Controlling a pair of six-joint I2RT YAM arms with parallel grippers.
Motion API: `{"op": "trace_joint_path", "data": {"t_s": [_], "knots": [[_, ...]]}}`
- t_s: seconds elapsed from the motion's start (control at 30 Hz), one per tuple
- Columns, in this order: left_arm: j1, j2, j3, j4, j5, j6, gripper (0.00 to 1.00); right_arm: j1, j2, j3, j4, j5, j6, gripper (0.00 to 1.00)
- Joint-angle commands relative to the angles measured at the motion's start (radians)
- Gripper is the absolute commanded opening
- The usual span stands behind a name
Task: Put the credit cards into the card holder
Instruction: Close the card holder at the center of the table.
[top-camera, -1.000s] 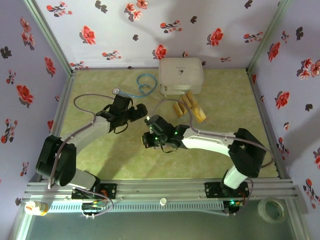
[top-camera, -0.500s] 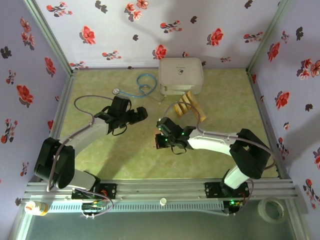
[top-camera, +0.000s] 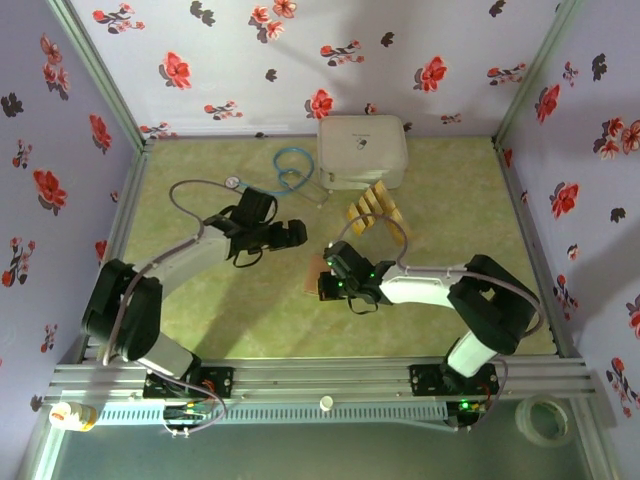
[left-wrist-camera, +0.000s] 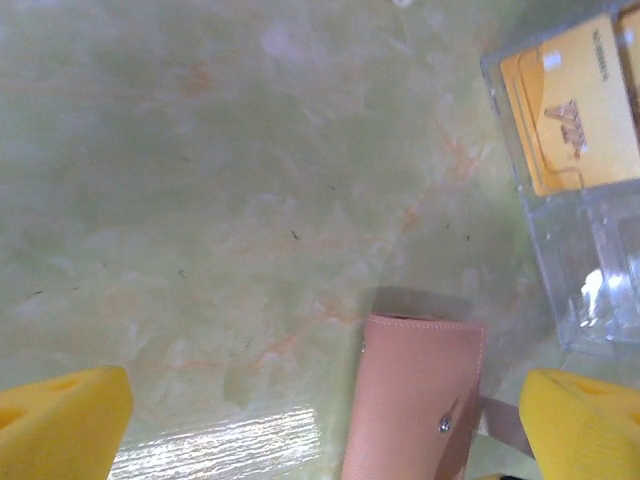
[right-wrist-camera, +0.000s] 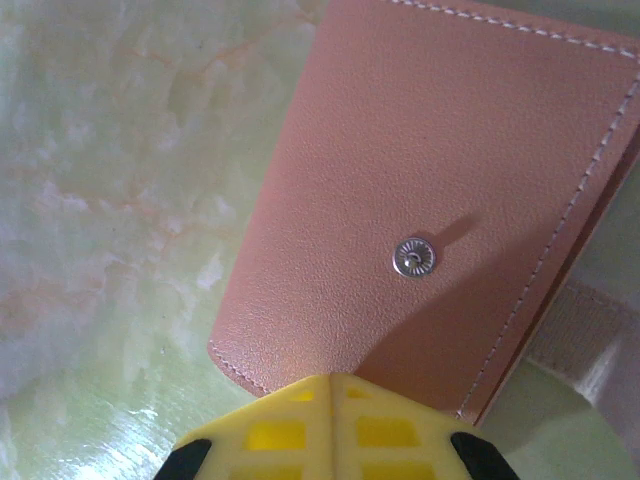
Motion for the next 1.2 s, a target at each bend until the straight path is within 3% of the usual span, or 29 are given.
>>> {"op": "trace_joint_path", "data": {"t_s": [0.0, 0.5, 0.9, 1.17], "knots": [[-0.032, 0.063, 0.066, -0.065, -0.011, 0.086, 1.00, -0.019, 0.017, -0.040, 0.106, -0.035, 0.026, 0.00], [-0.112, 0.221, 0.129, -0.087, -0.069, 0.173, 1.00, -0.030, 0.014, -0.109, 0.188, -0.061, 0.042, 0.00], [-0.136, 0.288, 0.108, -0.081, -0.171, 0.169, 1.00, -0.038, -0.051, -0.068, 0.091, -0.066, 0.015, 0.00], [-0.138, 0.277, 0.035, -0.059, -0.229, 0.085, 1.00, -0.107, -0.265, -0.029, -0.174, 0.027, -0.008, 0.22]]}}
